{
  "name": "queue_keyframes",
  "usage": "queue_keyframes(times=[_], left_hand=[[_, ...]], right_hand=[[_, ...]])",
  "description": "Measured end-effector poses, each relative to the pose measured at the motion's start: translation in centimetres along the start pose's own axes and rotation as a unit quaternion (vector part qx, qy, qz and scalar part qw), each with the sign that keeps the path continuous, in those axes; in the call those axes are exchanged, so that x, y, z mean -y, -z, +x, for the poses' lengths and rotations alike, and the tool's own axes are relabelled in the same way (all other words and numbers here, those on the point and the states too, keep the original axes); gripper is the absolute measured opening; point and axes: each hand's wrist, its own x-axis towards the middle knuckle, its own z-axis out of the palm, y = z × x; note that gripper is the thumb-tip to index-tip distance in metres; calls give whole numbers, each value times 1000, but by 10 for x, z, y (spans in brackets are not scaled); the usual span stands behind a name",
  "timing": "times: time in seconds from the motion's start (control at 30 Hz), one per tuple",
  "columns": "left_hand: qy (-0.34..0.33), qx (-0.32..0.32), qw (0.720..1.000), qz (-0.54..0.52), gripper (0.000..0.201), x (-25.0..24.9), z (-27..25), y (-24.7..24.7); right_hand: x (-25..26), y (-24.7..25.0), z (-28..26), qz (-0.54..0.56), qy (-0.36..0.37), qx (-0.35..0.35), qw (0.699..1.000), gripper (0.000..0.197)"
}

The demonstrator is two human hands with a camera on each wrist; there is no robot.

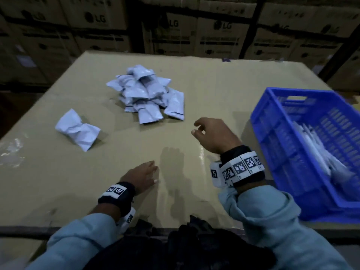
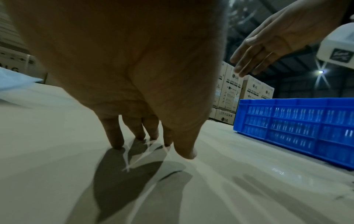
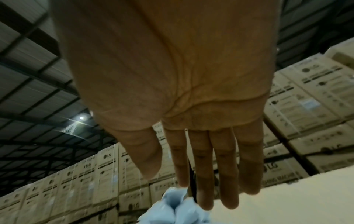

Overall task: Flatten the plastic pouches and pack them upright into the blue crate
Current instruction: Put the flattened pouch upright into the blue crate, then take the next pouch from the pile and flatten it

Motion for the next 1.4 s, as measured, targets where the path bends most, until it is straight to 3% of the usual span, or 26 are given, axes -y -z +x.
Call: queue_keyframes(times=[0.27, 0.37, 0.43, 0.57, 0.77, 0.87, 1.0, 1.23, 1.3, 1.4], left_hand=[[53, -18, 998, 39, 85, 169, -65, 35], [103, -27, 993, 58, 107, 229, -89, 43], [146, -37, 986, 73, 126, 260, -102, 46], [178, -44, 982, 49, 135, 288, -111, 41], [185, -56, 980, 39, 133, 289, -111, 31], [181, -38, 982, 36, 133, 290, -111, 33], [178, -28, 983, 26, 134, 288, -111, 33], [175, 0, 985, -2, 139, 286, -105, 40], [190, -39, 981, -6, 129, 280, -98, 42], [195, -214, 957, 18, 92, 262, -87, 50]], right_hand=[[157, -155, 61, 28, 48, 96, 994, 35], [212, -204, 86, 25, 65, 104, 992, 38], [243, -237, 100, -9, 83, 104, 991, 40], [282, -293, 121, -156, 128, 74, 977, 48], [293, -344, 147, -262, 134, 23, 955, 100], [296, -351, 161, -293, 146, 39, 944, 104], [292, -365, 168, -278, 104, 57, 953, 97], [267, -362, 139, -243, 121, 66, 960, 96], [252, -356, 125, -237, 128, 56, 961, 97], [231, -341, 100, -232, 147, 70, 959, 88]])
